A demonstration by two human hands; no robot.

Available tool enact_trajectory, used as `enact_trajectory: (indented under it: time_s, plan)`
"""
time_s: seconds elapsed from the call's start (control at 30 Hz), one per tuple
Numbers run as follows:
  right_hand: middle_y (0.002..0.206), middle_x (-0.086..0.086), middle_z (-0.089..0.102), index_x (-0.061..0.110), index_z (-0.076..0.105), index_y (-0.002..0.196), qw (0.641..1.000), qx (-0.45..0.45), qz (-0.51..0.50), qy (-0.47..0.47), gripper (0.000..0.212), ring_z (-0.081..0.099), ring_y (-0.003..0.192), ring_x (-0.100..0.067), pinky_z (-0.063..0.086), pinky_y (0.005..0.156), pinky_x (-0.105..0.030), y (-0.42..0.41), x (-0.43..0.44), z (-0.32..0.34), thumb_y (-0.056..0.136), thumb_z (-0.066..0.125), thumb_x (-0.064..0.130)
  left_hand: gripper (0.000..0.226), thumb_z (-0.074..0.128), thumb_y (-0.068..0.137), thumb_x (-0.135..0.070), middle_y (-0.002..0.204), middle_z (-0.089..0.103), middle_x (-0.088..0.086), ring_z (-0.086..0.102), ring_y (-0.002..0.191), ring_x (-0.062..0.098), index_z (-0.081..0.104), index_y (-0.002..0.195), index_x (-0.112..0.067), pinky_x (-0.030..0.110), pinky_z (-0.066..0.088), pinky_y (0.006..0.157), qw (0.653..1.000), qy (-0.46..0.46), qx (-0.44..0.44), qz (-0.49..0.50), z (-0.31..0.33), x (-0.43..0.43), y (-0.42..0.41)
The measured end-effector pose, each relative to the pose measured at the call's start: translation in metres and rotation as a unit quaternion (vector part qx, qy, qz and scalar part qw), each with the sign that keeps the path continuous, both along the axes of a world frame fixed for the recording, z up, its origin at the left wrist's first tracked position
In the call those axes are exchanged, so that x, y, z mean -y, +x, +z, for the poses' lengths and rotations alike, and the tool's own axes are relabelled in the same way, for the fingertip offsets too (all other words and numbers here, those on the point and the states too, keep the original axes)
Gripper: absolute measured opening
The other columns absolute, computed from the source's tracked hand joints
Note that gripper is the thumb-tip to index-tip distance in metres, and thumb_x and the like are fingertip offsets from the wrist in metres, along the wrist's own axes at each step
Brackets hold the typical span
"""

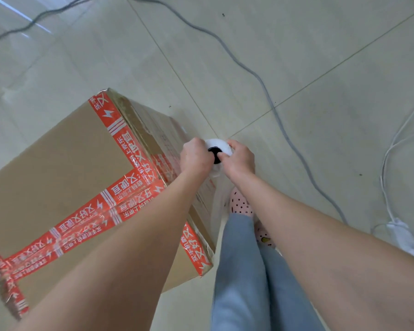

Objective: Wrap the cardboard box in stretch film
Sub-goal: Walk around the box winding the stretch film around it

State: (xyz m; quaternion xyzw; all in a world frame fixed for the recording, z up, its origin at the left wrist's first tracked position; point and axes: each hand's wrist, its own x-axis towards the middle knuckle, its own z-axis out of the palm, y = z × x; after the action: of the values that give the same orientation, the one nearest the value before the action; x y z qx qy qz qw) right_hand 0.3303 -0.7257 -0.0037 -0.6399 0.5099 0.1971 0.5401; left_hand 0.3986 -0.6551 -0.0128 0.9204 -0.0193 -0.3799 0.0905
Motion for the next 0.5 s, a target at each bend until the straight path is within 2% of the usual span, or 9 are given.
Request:
enact_trajectory:
  time_s: [0.07, 0.13, 0.23, 0.3, 0.4, 0.5]
  plan:
    - [0.122, -0.006, 0.062, 0.018, 0.057, 0.126, 1.0, -0.009, -0.006, 0.007, 0.035, 0.058, 0.106, -0.026, 0.045, 0.087, -0.031, 0.002, 0.003, 0.0, 0.091, 0.057, 0.015, 0.022, 0.054, 0.084, -0.008, 0.075, 0.056, 0.01, 0.058, 0.075, 0.031, 0.043, 0.065, -0.008, 0.031, 0.047, 0.06, 1.0, 0.004, -0.024, -0.011, 0.001, 0.004, 0.003]
    - [0.124, -0.006, 0.061, 0.018, 0.056, 0.128, 1.0, -0.02, -0.004, 0.011, 0.037, 0.058, 0.108, -0.026, 0.045, 0.088, -0.03, 0.002, 0.006, 0.002, 0.091, 0.057, 0.013, 0.022, 0.052, 0.083, -0.006, 0.069, 0.05, 0.006, 0.054, 0.073, 0.029, 0.041, 0.065, -0.01, 0.029, 0.041, 0.058, 0.998, 0.013, -0.054, -0.035, 0.003, 0.008, 0.004]
    - [0.13, -0.006, 0.057, 0.016, 0.053, 0.133, 0.999, -0.042, -0.015, 0.017, 0.043, 0.055, 0.114, -0.024, 0.039, 0.084, -0.022, 0.001, 0.016, 0.002, 0.09, 0.057, 0.01, 0.005, 0.052, 0.083, -0.008, 0.087, 0.061, 0.012, 0.06, 0.084, 0.031, 0.054, 0.087, -0.006, 0.03, 0.044, 0.062, 0.995, 0.004, -0.075, -0.071, 0.003, 0.015, 0.005]
    - [0.128, -0.005, 0.058, 0.016, 0.054, 0.13, 0.998, -0.056, -0.013, 0.016, 0.044, 0.055, 0.113, -0.023, 0.038, 0.081, -0.019, -0.001, 0.023, -0.001, 0.087, 0.058, 0.008, 0.022, 0.05, 0.082, -0.008, 0.095, 0.063, 0.013, 0.062, 0.089, 0.032, 0.06, 0.102, -0.007, 0.03, 0.046, 0.062, 0.993, 0.003, -0.08, -0.089, -0.001, 0.019, 0.003]
    - [0.122, -0.006, 0.062, 0.016, 0.057, 0.125, 0.998, -0.066, 0.0, 0.011, 0.043, 0.058, 0.107, -0.025, 0.045, 0.087, -0.028, -0.004, 0.029, -0.007, 0.083, 0.061, 0.01, 0.015, 0.048, 0.08, -0.006, 0.088, 0.06, 0.013, 0.059, 0.083, 0.032, 0.059, 0.091, -0.005, 0.03, 0.04, 0.058, 0.989, 0.01, -0.076, -0.128, -0.004, 0.025, -0.001]
    - [0.118, -0.006, 0.063, 0.017, 0.058, 0.122, 0.998, -0.063, 0.017, 0.0, 0.039, 0.059, 0.103, -0.026, 0.045, 0.083, -0.028, -0.003, 0.032, -0.009, 0.083, 0.06, 0.011, 0.013, 0.049, 0.079, -0.007, 0.088, 0.062, 0.015, 0.061, 0.082, 0.033, 0.06, 0.087, -0.003, 0.03, 0.04, 0.058, 0.991, 0.007, -0.06, -0.119, -0.004, 0.028, -0.001]
